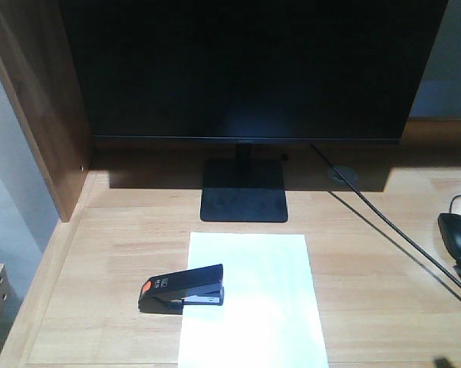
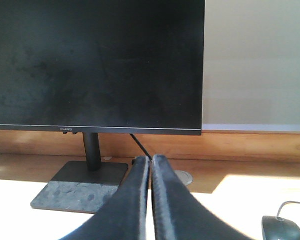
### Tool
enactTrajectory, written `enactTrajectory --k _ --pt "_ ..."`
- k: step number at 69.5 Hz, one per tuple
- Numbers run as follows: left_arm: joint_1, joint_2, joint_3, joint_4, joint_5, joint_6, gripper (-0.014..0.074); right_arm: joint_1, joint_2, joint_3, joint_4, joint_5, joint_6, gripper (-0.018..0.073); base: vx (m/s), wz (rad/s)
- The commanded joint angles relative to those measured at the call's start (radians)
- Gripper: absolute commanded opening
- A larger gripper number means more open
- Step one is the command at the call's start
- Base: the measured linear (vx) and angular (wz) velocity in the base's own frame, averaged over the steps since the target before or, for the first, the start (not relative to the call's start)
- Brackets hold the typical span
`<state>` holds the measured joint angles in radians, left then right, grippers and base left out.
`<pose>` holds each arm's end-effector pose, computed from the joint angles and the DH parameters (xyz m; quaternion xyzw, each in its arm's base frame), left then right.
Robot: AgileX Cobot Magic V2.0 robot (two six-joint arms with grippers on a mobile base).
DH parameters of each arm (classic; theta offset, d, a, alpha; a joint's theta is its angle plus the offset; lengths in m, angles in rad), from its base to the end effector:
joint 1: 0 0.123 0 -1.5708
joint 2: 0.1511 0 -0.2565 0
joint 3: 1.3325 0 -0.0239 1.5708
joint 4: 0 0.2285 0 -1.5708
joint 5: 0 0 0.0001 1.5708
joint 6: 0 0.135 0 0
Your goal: Grab stapler and paper to desk for stapling
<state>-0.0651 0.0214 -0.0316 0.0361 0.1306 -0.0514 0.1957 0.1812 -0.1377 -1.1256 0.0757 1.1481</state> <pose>0.1071 -0.0063 0.2085 0.0162 0.7185 -0.0264 0.6948 0.1190 0.0141 0.2420 -0.0362 0.7023 0.0539 0.7089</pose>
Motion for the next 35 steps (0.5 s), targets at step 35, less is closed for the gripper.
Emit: enactTrajectory --k 35 --pt "0.047 -0.049 0.067 -0.048 -0.039 -0.009 -0.0006 -0.001 0.009 -0.028 -0.008 -0.026 -0.002 -0.0006 0.0 0.0"
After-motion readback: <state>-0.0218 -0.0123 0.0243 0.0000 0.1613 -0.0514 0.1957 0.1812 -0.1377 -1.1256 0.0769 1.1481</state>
